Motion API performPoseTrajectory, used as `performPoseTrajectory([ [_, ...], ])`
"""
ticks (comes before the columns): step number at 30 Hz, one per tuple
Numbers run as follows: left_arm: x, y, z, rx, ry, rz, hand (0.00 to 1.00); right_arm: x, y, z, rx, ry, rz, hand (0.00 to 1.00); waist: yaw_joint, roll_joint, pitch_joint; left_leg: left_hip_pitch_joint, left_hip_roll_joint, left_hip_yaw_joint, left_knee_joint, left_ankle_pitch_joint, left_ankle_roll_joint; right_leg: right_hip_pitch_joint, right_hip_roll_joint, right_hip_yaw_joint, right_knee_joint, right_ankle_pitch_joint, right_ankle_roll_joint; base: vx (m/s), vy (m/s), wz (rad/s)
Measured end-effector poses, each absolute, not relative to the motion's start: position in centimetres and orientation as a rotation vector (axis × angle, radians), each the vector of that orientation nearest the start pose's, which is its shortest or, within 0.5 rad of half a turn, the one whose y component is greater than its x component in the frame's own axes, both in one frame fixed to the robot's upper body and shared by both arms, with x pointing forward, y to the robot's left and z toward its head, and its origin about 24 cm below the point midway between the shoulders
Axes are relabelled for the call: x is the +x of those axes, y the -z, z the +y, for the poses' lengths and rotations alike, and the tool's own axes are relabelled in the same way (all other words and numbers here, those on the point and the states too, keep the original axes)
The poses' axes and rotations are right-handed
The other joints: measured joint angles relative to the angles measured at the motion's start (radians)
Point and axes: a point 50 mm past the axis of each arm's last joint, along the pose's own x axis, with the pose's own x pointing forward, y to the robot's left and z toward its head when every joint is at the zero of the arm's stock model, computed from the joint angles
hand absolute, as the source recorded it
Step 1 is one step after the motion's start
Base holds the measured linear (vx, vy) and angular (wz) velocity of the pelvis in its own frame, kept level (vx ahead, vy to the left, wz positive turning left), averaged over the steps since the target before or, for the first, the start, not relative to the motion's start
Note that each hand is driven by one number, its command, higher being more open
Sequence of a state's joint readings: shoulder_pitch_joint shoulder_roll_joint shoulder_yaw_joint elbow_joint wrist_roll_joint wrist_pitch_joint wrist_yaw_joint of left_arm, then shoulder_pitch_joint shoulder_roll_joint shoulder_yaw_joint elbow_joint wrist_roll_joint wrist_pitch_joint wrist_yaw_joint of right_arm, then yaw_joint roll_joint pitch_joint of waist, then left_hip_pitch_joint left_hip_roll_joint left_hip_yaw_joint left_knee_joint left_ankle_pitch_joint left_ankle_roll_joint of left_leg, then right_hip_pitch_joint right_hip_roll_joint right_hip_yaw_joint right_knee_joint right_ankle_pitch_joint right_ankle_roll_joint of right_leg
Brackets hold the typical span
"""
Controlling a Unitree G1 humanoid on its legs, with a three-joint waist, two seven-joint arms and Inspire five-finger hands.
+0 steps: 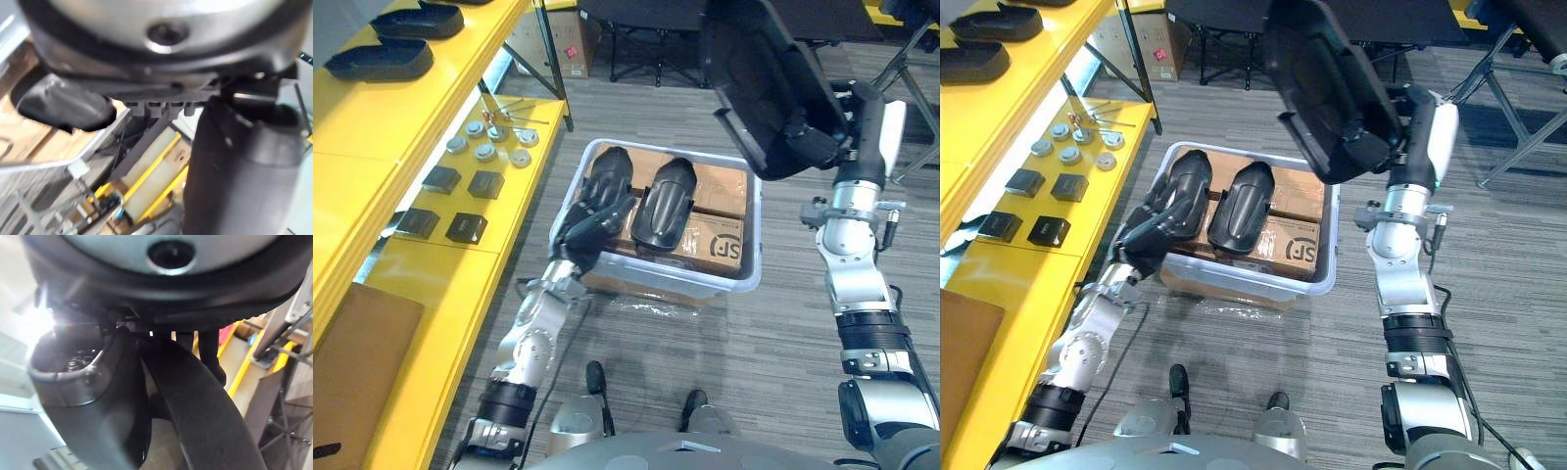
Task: Walk over and take three plastic housings, then place them on the shelf
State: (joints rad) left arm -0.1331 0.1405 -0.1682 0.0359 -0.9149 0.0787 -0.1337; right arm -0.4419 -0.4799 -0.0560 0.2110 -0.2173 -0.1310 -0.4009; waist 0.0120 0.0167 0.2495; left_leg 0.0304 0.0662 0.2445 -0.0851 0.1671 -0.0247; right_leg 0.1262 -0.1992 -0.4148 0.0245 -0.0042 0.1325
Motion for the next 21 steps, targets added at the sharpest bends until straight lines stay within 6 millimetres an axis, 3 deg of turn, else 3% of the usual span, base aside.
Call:
performPoseTrajectory([
  [5,27.8,-7.2,9.5,-0.863,0.465,0.064,1.00,30.9,-16.3,-19.6,-0.531,0.258,-0.614,0.00,-0.019,0.004,-0.030,-0.004,0.012,0.024,-0.004,-0.035,-0.007,0.000,0.018,0.006,-0.052,0.038,-0.007,-0.08,0.043,-0.10],
  [11,27.7,-6.5,8.9,-0.905,0.466,0.102,1.00,29.6,-14.8,-16.7,-0.476,0.104,-0.644,0.00,-0.017,0.003,-0.074,-0.007,0.013,0.024,-0.004,-0.035,-0.007,0.009,0.025,0.002,-0.086,0.053,-0.017,-0.01,0.009,-0.01],
  [16,27.6,-6.4,8.1,-0.881,0.416,0.108,1.00,28.7,-12.1,-13.8,-0.442,-0.037,-0.569,0.00,-0.018,-0.003,-0.096,-0.007,0.010,0.023,-0.004,-0.025,0.001,0.016,0.026,-0.002,-0.099,0.067,-0.017,0.03,0.006,0.00],
  [21,27.7,-6.2,8.3,-0.844,0.319,0.125,1.00,27.9,-10.4,-13.0,-0.370,-0.071,-0.498,0.00,-0.018,-0.004,-0.106,-0.007,0.005,0.016,-0.004,-0.021,0.003,0.020,0.025,-0.009,-0.097,0.067,-0.017,0.01,0.015,0.04],
])
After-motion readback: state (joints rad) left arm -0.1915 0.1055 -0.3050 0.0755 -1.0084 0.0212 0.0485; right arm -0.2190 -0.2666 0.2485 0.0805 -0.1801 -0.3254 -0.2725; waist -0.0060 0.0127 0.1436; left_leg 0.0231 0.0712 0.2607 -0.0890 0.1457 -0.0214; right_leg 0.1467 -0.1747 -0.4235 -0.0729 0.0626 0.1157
